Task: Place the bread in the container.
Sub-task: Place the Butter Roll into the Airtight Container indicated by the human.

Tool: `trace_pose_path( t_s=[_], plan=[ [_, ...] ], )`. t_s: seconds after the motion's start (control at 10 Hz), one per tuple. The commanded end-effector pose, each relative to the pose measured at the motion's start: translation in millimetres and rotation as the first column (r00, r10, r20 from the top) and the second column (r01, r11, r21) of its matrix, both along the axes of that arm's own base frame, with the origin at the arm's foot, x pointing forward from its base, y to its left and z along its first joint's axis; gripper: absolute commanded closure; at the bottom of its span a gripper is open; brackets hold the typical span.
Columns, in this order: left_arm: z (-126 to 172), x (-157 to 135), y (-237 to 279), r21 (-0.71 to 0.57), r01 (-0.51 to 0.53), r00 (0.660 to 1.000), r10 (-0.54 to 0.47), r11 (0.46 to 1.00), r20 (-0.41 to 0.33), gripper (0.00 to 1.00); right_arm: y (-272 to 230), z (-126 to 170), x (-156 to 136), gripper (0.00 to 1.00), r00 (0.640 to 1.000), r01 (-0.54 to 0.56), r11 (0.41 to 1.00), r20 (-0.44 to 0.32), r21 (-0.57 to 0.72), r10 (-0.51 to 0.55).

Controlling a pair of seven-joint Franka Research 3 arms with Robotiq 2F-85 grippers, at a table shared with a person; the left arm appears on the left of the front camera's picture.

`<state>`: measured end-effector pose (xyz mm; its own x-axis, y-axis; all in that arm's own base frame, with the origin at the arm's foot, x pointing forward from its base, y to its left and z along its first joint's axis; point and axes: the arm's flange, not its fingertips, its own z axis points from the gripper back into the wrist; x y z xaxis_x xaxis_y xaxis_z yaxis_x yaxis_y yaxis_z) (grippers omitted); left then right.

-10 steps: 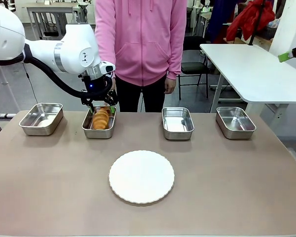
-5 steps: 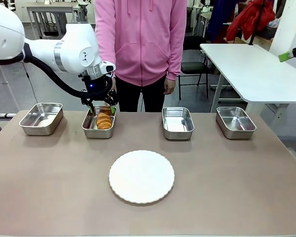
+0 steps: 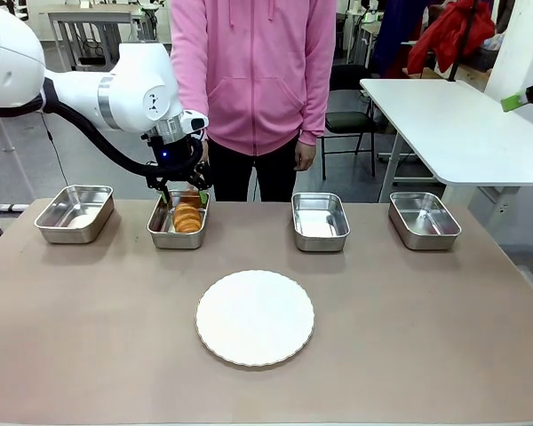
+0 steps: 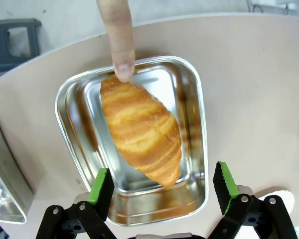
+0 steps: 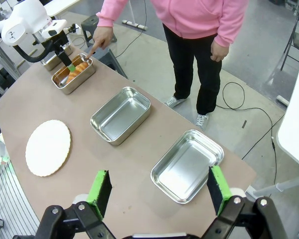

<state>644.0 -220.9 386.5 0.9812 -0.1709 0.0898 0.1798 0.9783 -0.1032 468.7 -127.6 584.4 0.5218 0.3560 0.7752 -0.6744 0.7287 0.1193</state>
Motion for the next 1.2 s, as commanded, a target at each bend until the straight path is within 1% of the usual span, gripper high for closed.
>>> trace_pose_path(
  t_s=[0.0, 0.1, 0.2, 0.4, 0.5, 0.6, 0.7, 0.9, 1.1],
  plan=[
    [31, -39, 12, -0.023, -0.044, 0.995, 0.046, 0.999, 0.088, 0.0, 1, 0, -1, 0.0, 1.0, -0.003, 1.0, 0.009, 0.01, 0.003],
    [49, -62, 23, -0.049, -0.05, 0.99, 0.056, 0.998, 0.131, 0.0, 1, 0, -1, 0.0, 1.0, -0.003, 1.0, 0.009, 0.01, 0.003],
    [68, -87, 34, -0.08, -0.057, 0.986, 0.069, 0.995, 0.15, 0.0, 1, 0, -1, 0.0, 1.0, -0.003, 1.0, 0.009, 0.01, 0.003],
    [86, -140, 50, -0.107, -0.039, 0.982, 0.058, 0.994, 0.18, 0.0, 1, 0, -1, 0.0, 1.0, -0.003, 1.0, 0.009, 0.01, 0.003],
    [89, -170, 55, -0.145, -0.02, 0.983, 0.046, 0.989, 0.177, 0.0, 1, 0, -1, 0.0, 1.0, -0.003, 1.0, 0.009, 0.01, 0.003],
    [89, -183, 57, -0.136, -0.026, 0.981, 0.051, 0.99, 0.186, 0.0, 1, 0, -1, 0.0, 1.0, -0.003, 1.0, 0.009, 0.01, 0.003],
    [86, -215, 58, -0.131, -0.052, 0.975, 0.079, 0.99, 0.207, 0.0, 1, 0, -1, 0.0, 1.0, -0.003, 1.0, 0.009, 0.01, 0.003],
    [82, -255, 58, -0.149, -0.091, 0.969, 0.123, 0.985, 0.216, 0.0, 1, 0, -1, 0.0, 1.0, -0.003, 1.0, 0.009, 0.01, 0.003],
    [75, -269, 58, -0.151, -0.08, 0.975, 0.109, 0.985, 0.193, 0.0, 1, 0, -1, 0.0, 1.0, -0.003, 1.0, 0.009, 0.01, 0.003]
  ],
)
